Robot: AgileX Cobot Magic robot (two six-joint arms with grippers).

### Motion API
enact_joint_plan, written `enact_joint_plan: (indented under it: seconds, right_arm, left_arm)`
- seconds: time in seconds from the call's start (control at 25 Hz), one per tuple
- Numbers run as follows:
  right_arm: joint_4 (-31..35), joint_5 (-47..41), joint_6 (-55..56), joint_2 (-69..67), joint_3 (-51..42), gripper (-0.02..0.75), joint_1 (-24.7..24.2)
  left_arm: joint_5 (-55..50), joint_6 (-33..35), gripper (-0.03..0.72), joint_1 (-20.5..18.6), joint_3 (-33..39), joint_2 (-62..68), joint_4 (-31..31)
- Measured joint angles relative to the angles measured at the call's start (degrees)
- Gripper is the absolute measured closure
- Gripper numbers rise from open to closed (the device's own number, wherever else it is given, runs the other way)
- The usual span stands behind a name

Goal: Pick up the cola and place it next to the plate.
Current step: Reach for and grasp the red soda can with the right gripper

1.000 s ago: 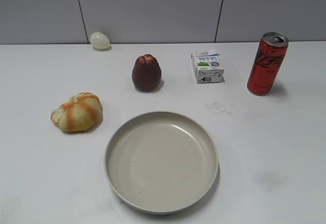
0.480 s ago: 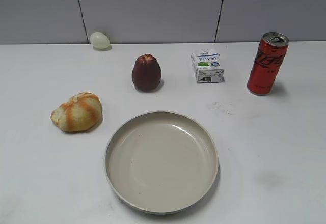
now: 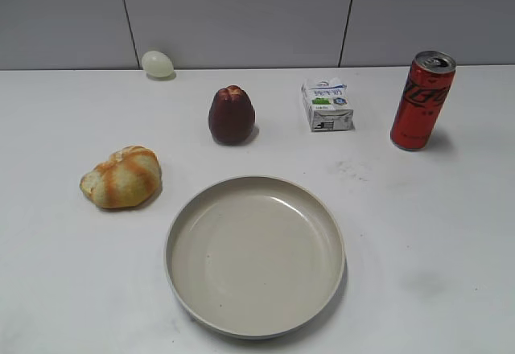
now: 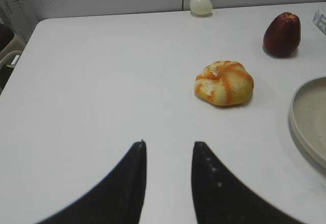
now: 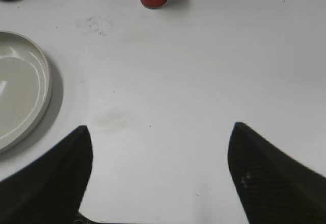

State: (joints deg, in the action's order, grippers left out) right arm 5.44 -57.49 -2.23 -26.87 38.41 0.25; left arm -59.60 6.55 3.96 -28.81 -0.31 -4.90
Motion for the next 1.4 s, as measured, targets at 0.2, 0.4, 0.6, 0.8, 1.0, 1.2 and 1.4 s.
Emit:
enact_joint_plan:
  seconds: [0.2,0.4,0.6,0.8,1.0,1.2,1.4]
  right_arm:
    - [0.0,-0.47,0.56,-11.84,6.82,0.095,0.0]
    - [0.0,-3.08,0.56,-23.56,15.91,0.114,0.0]
    - [0.43,-3.59,-0.22,-36.36,25.85,0.12,0.0]
    - [4.77,-4.24,-1.39,-47.72,35.14,0.122,0.17]
    - [5.98,-5.03,-1.57,-58.1,44.62,0.123,0.17]
    - [5.27,-5.72,-1.64,-67.11,53.26,0.124,1.87]
    - [0.0,-5.72,0.87,-76.22,60.41,0.124,4.76]
  left_arm:
    - [0.0,0.0,0.449,0.0,0.0,0.0,0.0]
    - [0.0,0.0,0.449,0.0,0.0,0.0,0.0]
    - [0.0,0.0,0.449,0.0,0.0,0.0,0.0]
    - [0.0,0.0,0.449,0.0,0.0,0.0,0.0]
    - [0.0,0.0,0.449,0.0,0.0,0.0,0.0]
    - [0.0,0.0,0.45,0.0,0.0,0.0,0.0]
    - [0.0,0.0,0.45,0.0,0.0,0.0,0.0]
